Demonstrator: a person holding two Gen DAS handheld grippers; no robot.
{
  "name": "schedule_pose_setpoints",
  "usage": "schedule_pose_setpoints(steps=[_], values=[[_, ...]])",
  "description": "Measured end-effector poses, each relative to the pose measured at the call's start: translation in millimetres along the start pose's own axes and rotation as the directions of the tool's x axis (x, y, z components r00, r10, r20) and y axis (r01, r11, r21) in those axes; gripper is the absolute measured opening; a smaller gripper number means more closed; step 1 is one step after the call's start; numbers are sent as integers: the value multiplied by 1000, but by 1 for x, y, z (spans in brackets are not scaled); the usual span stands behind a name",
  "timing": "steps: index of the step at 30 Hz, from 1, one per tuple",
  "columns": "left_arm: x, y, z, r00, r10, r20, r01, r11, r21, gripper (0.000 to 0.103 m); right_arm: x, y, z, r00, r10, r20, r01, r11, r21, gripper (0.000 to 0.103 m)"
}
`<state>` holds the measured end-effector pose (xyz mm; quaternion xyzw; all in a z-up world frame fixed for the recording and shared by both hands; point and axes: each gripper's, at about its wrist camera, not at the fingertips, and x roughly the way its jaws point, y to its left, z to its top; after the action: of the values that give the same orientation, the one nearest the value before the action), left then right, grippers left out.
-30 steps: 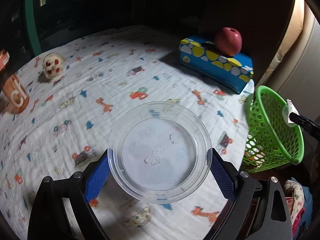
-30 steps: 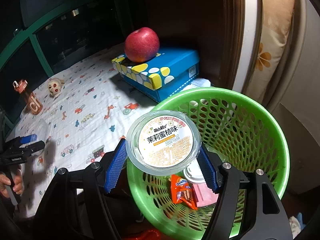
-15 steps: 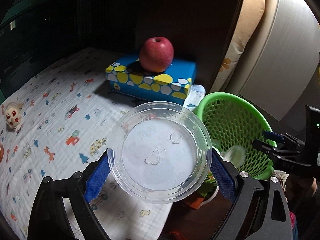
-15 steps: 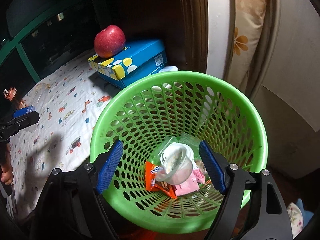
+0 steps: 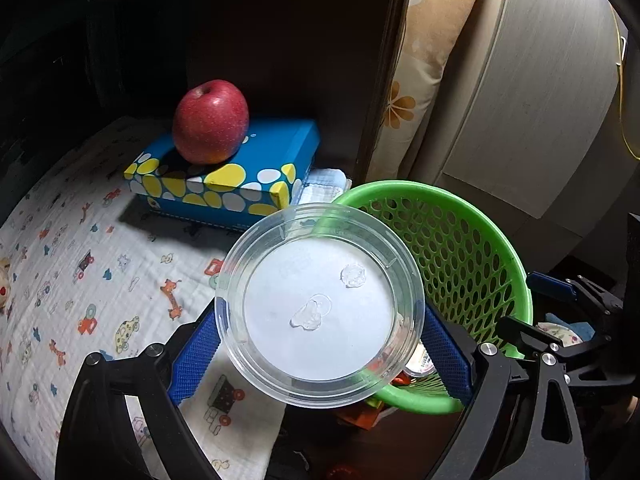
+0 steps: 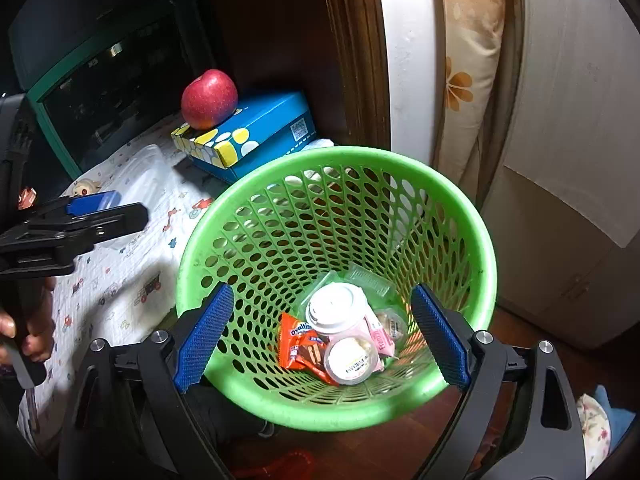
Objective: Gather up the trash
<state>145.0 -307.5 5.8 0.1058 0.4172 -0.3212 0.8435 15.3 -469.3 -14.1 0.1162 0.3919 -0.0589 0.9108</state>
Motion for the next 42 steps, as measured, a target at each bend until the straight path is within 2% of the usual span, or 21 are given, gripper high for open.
schedule_pose_setpoints(steps=[9,14,22,32,42], values=[[23,-24,8,999,-31,-35,32,999,25,90,-15,-6,-11,1000,-17,17,17,1000,11,92],[32,-32,8,998,-44,-53,46,998,31,94,-20,-9,-19,1000,-11,19,10,999,33,92],[27,-23,-4,997,-48,-55,48,999,7,94,-19,-4,-25,1000,4,9,-5,999,44,92],[-15,21,-27,998,62,-5,-62,996,-65,94,-18,29,-20,999,49,19,-49,999,6,93],[-62,80,-56,979,201,22,-194,964,-180,94,-11,83,-4,992,123,31,-121,991,-60,96]])
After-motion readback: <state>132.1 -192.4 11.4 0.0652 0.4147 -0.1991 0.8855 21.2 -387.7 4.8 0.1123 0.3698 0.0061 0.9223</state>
